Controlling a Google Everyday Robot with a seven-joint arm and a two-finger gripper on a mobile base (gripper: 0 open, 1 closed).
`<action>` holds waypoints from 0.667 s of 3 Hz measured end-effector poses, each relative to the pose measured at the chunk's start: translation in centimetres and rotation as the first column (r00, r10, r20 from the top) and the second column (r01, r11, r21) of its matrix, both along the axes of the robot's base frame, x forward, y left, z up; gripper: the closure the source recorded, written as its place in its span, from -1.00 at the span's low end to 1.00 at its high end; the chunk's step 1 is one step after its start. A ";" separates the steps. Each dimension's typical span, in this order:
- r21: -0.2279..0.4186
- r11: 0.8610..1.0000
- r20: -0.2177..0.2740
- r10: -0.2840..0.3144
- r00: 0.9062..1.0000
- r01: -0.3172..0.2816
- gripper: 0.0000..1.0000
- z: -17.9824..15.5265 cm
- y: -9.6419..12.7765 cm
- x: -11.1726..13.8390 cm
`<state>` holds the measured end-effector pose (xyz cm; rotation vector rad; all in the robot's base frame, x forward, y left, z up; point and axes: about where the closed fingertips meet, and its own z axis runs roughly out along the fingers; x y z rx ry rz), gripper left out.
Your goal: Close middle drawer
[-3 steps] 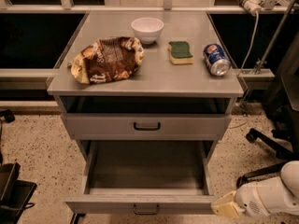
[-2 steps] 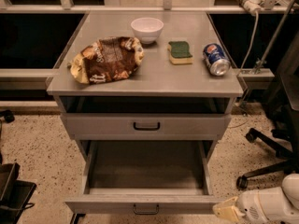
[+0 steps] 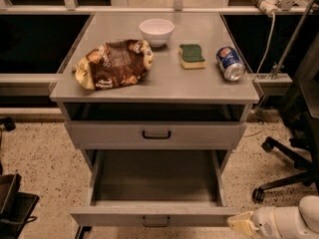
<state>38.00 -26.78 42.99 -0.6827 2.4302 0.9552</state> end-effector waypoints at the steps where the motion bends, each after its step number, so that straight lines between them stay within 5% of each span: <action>1: -0.028 0.999 0.065 -0.020 0.998 0.022 1.00 -0.5 -0.7 3.0; 2: -0.088 0.994 0.167 -0.047 0.985 0.062 1.00 1.0 -1.0 6.2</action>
Offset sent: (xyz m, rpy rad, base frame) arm 0.1088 -0.0243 0.0372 -0.2001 -0.3122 -0.1195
